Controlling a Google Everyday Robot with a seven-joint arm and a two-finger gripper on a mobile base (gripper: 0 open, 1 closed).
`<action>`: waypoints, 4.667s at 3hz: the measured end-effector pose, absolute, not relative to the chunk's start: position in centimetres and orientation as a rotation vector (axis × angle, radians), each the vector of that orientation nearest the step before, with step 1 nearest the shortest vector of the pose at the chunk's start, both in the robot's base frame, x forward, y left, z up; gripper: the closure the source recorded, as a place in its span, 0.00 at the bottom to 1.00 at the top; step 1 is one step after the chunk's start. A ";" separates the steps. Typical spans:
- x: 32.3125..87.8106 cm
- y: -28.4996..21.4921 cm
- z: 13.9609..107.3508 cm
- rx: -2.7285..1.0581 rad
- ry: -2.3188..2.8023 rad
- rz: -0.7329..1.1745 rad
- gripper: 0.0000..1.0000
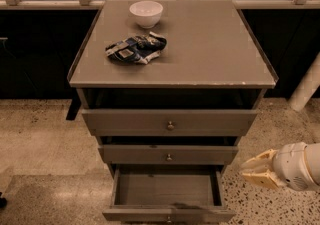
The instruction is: Close bottom drawer
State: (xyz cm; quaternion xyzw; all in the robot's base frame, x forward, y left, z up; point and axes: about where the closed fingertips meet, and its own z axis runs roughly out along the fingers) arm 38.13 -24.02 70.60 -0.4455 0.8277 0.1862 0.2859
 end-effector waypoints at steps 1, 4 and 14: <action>38.1 -24.0 70.6 -1.191 2.213 0.498 0.89; 39.3 -28.8 54.8 -0.893 2.262 0.658 1.00; 38.9 -25.0 20.6 -0.329 2.360 1.329 1.00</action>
Offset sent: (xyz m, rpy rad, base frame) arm -0.0062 -0.0465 -0.1095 0.2076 0.0852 -0.1680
